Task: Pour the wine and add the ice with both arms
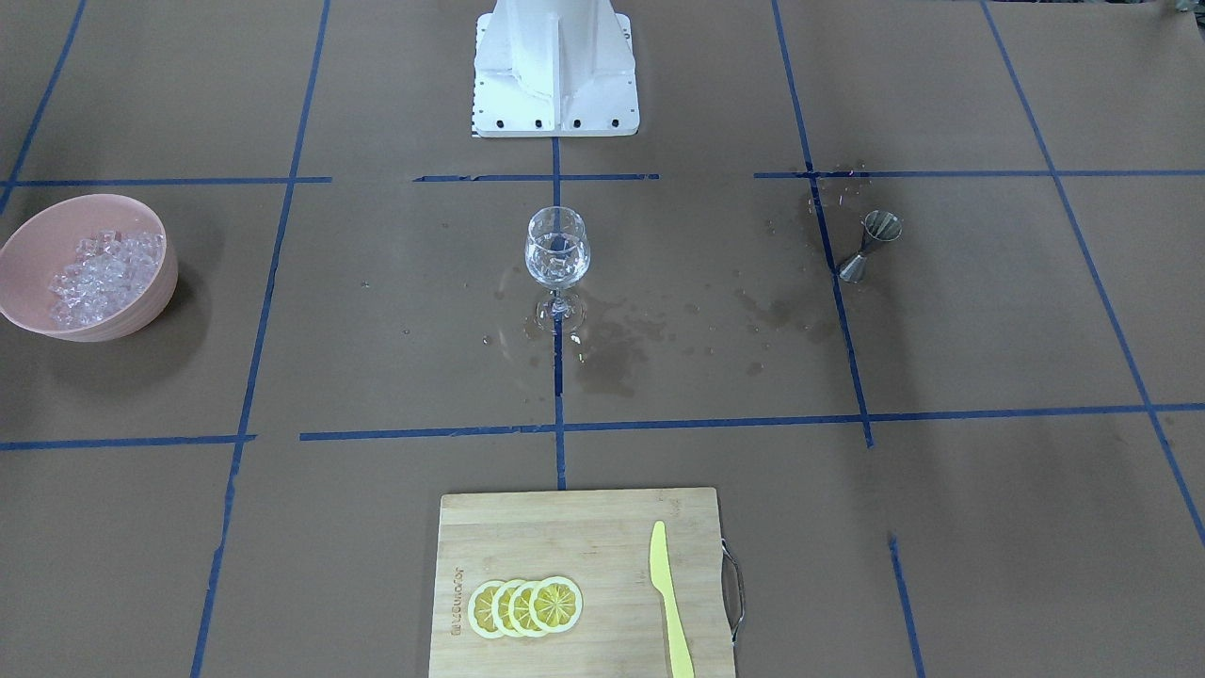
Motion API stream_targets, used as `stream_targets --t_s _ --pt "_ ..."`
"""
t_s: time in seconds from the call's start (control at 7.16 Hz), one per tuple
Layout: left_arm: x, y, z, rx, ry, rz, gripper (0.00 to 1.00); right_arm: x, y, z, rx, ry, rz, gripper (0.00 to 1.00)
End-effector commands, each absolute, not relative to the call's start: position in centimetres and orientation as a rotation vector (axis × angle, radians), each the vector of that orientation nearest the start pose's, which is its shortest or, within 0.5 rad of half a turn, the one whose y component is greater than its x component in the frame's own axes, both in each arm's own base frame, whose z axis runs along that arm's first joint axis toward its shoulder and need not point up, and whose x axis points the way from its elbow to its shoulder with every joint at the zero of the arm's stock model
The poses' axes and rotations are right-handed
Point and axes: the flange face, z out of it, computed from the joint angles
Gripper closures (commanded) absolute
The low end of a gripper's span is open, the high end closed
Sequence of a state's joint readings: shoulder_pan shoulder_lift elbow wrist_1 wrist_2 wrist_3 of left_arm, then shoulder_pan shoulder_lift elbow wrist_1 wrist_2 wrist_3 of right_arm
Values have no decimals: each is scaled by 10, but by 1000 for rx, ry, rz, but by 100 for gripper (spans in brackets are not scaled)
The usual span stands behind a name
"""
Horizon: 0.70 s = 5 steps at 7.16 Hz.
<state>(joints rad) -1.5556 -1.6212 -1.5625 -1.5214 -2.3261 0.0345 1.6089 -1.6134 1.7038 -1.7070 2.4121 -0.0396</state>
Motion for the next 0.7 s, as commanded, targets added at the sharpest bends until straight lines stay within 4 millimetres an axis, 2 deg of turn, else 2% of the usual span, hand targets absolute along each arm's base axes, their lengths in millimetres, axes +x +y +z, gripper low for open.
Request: stream_targets --t_s 0.0,0.56 --pt "-60 -514 640 10 755 42 0 78 -480 621 32 -837 2 0" --pt "-60 -513 641 8 756 40 0 78 -479 624 27 -839 7 0"
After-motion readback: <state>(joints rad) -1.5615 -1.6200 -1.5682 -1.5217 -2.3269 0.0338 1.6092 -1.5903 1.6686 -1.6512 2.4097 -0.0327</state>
